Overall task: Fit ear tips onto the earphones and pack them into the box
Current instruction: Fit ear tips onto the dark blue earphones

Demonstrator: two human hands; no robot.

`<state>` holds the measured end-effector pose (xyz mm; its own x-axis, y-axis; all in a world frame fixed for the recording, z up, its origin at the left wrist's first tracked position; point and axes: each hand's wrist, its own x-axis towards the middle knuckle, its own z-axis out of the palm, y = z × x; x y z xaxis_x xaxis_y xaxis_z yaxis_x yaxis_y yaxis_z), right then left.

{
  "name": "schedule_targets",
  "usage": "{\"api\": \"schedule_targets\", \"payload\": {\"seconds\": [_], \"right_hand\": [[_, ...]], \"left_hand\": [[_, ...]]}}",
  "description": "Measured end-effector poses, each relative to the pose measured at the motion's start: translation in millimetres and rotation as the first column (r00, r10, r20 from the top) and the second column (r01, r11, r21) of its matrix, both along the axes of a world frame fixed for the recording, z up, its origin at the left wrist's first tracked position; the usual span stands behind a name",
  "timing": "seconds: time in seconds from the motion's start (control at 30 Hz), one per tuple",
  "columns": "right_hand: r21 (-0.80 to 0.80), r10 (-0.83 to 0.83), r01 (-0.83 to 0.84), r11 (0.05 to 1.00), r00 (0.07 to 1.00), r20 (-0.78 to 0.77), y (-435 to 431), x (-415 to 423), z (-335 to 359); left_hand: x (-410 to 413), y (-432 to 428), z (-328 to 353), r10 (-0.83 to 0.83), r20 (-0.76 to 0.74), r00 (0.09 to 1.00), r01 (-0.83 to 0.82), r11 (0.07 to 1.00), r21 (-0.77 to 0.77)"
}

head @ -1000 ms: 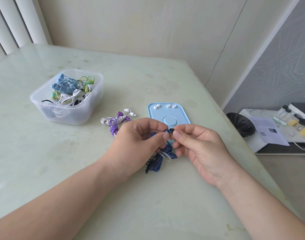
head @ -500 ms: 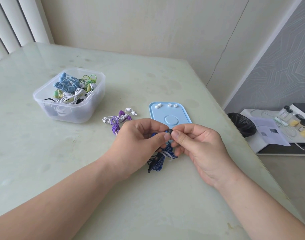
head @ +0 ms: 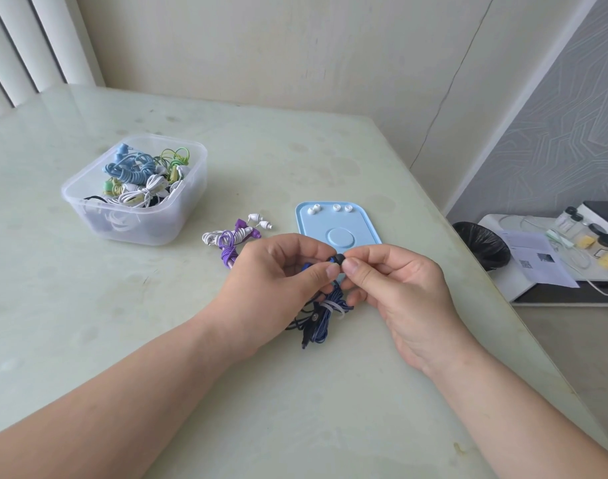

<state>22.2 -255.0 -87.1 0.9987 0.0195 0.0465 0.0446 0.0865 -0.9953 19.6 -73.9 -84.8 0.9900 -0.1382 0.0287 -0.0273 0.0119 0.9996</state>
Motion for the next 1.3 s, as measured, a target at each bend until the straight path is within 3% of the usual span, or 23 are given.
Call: {"api": "schedule_targets", "payload": {"seconds": [0.2, 0.53, 0.93, 1.3], "right_hand": [[-0.003, -0.027, 0.027, 1.000, 0.998, 0.055, -1.7, 1.5, 3.3], [0.057, 0.048, -0.044, 0.997, 0.996, -0.069, -5.7, 4.9, 0.4], [0.050, 0.081, -0.075, 0.996, 0.990, -0.115, -6.0, 4.6, 3.9], [0.001, -0.041, 0.041, 0.999, 0.998, 0.039, 0.5, 0.3, 4.7]], "left_hand": [[0.4, 0.3, -1.1, -0.014, -0.013, 1.000, 0.014, 1.000, 0.000], [0.6, 0.4, -2.5, -0.037, 0.009, 0.999, 0.037, 0.999, 0.023], [0.9, -0.5, -3.6, -0.036, 0.020, 0.999, 0.035, 0.999, 0.009], [1.4, -0.6, -1.6, -0.017, 0.013, 1.000, 0.017, 1.000, 0.014]]}}
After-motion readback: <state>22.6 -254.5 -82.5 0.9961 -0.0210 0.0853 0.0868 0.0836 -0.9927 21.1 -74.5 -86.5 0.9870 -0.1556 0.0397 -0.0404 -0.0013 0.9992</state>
